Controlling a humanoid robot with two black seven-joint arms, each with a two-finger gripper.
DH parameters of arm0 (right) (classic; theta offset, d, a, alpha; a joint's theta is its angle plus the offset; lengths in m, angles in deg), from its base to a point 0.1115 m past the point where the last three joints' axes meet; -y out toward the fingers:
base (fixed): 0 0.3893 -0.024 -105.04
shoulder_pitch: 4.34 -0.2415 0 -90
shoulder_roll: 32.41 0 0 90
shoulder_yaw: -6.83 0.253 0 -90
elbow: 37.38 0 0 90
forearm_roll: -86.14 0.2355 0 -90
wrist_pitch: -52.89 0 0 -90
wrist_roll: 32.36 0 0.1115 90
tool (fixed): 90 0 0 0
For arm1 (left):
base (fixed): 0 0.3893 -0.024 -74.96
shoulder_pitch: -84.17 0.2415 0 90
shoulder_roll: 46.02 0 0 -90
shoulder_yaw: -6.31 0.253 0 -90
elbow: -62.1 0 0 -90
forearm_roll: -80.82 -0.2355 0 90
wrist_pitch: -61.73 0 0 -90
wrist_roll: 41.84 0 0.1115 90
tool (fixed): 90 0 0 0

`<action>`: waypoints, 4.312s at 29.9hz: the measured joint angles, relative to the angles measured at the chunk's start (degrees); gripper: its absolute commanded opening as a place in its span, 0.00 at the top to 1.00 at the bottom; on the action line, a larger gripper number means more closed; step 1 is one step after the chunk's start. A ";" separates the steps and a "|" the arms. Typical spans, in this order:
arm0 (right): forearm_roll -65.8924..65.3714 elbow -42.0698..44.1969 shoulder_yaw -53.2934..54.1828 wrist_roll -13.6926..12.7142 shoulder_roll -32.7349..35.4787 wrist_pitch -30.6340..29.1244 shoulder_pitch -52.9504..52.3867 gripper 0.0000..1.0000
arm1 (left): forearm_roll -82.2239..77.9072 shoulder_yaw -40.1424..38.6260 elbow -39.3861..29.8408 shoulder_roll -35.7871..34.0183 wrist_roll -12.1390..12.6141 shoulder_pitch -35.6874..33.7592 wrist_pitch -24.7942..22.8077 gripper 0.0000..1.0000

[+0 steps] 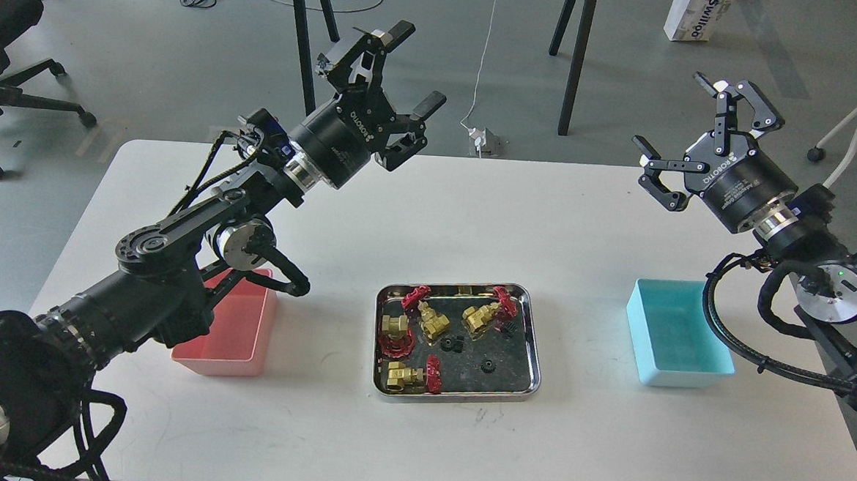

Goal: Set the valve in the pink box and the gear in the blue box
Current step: 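Swing the left arm over toward the metal tray, then lower the left gripper onto a red-handled brass valve and grasp it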

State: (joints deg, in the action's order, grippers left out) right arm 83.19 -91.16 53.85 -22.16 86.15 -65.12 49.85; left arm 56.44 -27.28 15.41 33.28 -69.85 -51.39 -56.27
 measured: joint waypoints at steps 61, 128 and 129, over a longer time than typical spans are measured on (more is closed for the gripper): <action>8.93 7.84 1.33 -14.59 -0.89 12.53 -24.03 0.00 | -33.97 88.32 -20.76 -6.84 -0.01 -36.76 42.31 0.02; 8.93 7.72 1.59 -14.31 -0.80 12.54 -17.85 0.00 | -36.21 86.29 -8.00 -1.28 0.00 -25.96 43.99 0.89; 8.93 7.72 1.59 -14.28 -0.80 12.54 -17.83 0.00 | -36.36 86.21 -8.03 -1.35 0.00 -25.98 44.06 0.89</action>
State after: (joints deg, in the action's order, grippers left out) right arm 92.12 -83.44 55.44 -36.45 85.35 -52.58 32.02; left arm 20.08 58.93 7.38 31.93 -69.84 -77.37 -12.21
